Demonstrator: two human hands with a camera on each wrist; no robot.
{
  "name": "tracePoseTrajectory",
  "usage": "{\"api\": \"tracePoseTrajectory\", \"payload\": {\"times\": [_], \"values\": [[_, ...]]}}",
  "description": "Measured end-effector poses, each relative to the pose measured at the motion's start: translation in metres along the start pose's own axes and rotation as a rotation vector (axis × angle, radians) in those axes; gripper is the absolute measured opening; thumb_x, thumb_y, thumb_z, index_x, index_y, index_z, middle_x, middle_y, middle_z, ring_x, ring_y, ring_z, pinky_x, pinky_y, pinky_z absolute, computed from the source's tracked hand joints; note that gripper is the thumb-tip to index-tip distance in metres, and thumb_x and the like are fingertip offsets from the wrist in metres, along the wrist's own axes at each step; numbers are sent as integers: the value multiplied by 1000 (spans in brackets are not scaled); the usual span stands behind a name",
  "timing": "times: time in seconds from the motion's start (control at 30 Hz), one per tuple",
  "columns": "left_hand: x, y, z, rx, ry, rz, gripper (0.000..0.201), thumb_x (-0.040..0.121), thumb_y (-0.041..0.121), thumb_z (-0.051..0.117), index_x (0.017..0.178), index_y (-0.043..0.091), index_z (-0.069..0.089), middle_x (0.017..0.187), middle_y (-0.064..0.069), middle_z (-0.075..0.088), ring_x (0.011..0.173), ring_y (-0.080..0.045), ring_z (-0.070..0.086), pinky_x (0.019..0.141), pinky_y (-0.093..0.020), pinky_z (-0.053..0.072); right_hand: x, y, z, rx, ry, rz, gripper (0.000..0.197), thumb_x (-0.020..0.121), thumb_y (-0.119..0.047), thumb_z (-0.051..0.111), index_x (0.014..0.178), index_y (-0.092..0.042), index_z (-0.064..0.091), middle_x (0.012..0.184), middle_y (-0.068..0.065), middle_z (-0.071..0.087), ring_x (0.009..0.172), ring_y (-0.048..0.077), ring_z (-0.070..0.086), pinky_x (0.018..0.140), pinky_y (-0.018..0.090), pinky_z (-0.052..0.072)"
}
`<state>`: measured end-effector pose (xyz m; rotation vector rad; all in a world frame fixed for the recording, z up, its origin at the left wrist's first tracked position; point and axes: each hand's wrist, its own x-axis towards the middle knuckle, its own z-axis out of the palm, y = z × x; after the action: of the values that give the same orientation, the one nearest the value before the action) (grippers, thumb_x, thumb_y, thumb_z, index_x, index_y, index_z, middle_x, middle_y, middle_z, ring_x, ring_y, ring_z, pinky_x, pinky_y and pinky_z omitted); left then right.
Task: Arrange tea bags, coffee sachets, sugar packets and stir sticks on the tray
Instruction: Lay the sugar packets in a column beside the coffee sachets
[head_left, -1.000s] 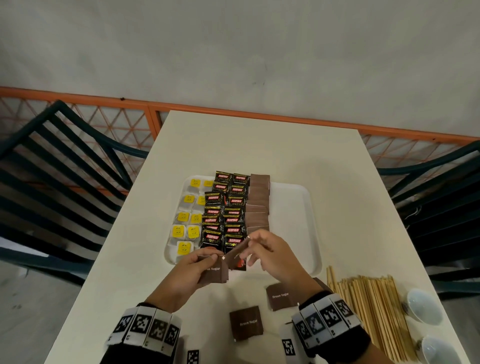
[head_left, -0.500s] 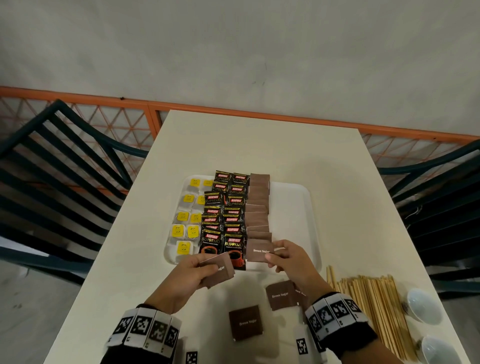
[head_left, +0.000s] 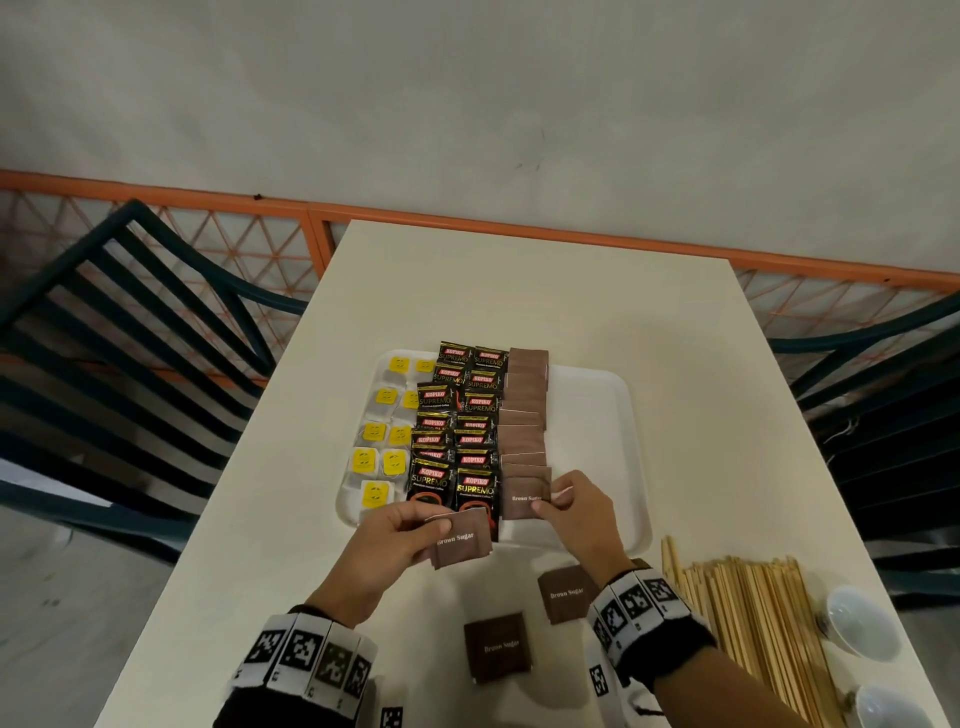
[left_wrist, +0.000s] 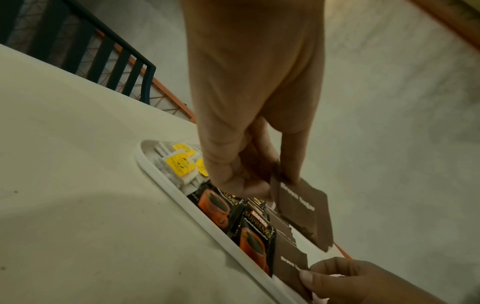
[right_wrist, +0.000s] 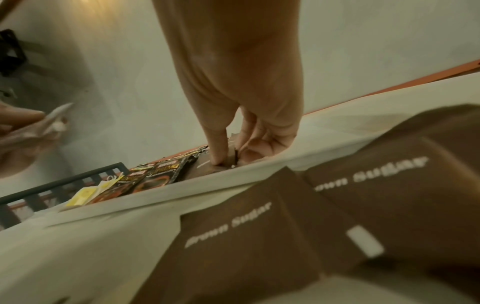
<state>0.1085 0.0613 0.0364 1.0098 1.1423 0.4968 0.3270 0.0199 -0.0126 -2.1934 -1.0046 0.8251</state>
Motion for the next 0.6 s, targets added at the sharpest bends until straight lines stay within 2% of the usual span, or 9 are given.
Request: {"api": "tracePoseTrajectory", "payload": {"times": [0.07, 0.13, 0.2, 0.27, 0.33, 0.4, 0.47, 0.53, 0.6], "values": [[1, -1, 0, 10, -13, -2, 15, 87, 2, 57, 95, 6, 69, 82, -3, 68, 64, 1, 65, 55, -10, 47, -6, -5, 0, -38, 37, -52, 27, 82, -22, 69, 102, -11, 55, 91, 1, 52, 78, 11, 49, 60, 7, 33], [3, -2, 1, 34, -22, 4, 17, 88, 3, 57, 100, 5, 69, 84, -4, 68, 66, 0, 64, 56, -10, 47, -16, -15, -4, -5, -15, -161, 22, 88, -28, 61, 103, -13, 58, 92, -3, 55, 80, 9, 51, 63, 6, 35], [3, -2, 5, 63, -40, 17, 17, 87, 3, 58, 98, 8, 70, 86, -4, 68, 73, -4, 64, 59, -11, 49, -30, -24, -8, 67, -229, -224, 19, 92, -35, 53, 102, -20, 60, 89, -9, 60, 81, 5, 55, 64, 7, 39], [3, -2, 10, 104, -71, 42, 17, 86, 3, 59, 93, 12, 71, 87, -3, 69, 79, -7, 63, 62, -12, 50, -42, -30, -10, 135, -436, -256, 10, 91, -32, 55, 98, -27, 61, 85, -16, 61, 78, 0, 57, 64, 7, 42], [3, -3, 15, 223, -106, 86, 16, 86, 7, 61, 91, 16, 72, 88, 0, 69, 82, -8, 64, 66, -14, 51, -45, -26, -9, 172, -506, -277, 4, 89, -24, 61, 90, -29, 61, 82, -14, 62, 74, -3, 58, 65, 10, 44], [6, -10, 20, 454, -116, 165, 12, 85, 13, 63, 91, 22, 69, 89, 4, 68, 82, -5, 61, 72, -14, 48, -41, -17, -8, 159, -480, -262, 6, 88, -20, 61, 87, -26, 61, 81, -10, 63, 72, -1, 58, 65, 13, 45], [6, -18, 25, 713, -120, 221, 9, 84, 22, 64, 91, 25, 61, 93, 7, 63, 81, -2, 57, 68, -11, 44, -35, -8, -10, 144, -413, -218, 4, 88, -18, 61, 90, -22, 62, 83, -6, 64, 74, 5, 59, 65, 18, 48], [3, -28, 30, 905, -180, 230, 16, 82, 28, 65, 95, 23, 57, 101, 5, 57, 84, -5, 54, 70, -13, 45, -28, 0, -13, 156, -321, -178, 6, 87, -16, 63, 92, -19, 64, 84, -3, 65, 72, 9, 59, 64, 18, 50], [-1, -38, 34, 1104, -273, 212, 32, 81, 32, 65, 108, 18, 55, 111, 3, 52, 92, -8, 49, 81, -19, 46, -21, 4, -17, 169, -242, -138, 8, 85, -15, 65, 91, -19, 65, 83, 0, 66, 69, 11, 58, 65, 20, 49]]}}
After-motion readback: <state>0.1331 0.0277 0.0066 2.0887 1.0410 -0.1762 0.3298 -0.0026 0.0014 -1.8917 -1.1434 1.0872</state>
